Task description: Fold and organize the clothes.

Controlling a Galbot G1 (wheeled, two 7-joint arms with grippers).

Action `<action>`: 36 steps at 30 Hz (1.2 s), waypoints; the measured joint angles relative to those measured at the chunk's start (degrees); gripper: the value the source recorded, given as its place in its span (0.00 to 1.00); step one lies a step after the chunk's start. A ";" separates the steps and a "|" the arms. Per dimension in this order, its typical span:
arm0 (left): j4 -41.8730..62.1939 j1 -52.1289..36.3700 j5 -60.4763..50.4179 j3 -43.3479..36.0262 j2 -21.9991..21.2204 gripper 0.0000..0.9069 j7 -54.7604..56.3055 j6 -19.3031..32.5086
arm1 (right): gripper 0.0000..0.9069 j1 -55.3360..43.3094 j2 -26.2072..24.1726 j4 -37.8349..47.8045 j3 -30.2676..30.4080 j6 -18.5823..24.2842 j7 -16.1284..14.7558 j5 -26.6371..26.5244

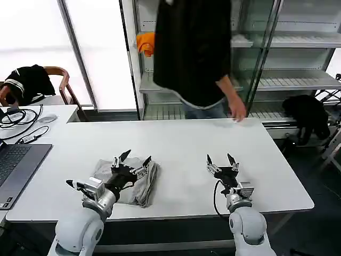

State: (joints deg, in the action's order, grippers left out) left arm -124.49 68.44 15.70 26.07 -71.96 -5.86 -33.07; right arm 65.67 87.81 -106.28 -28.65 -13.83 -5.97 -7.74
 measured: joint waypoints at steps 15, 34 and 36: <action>10.56 4.47 6.42 17.00 3.96 1.00 -2.76 3.25 | 1.00 3.68 0.10 -4.74 7.12 0.90 -2.72 1.84; 19.77 5.65 4.77 17.88 1.19 0.01 -3.64 6.21 | 1.00 4.13 0.72 -4.23 9.83 1.00 -2.42 4.53; 20.08 5.53 4.75 17.56 0.89 0.01 -3.73 6.58 | 1.00 4.28 0.83 -4.20 9.96 1.02 -2.46 4.78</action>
State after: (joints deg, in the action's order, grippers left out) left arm -104.41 73.97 20.44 43.63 -71.07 -9.59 -26.49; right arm 69.94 88.64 -110.48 -18.70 -12.81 -8.43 -2.96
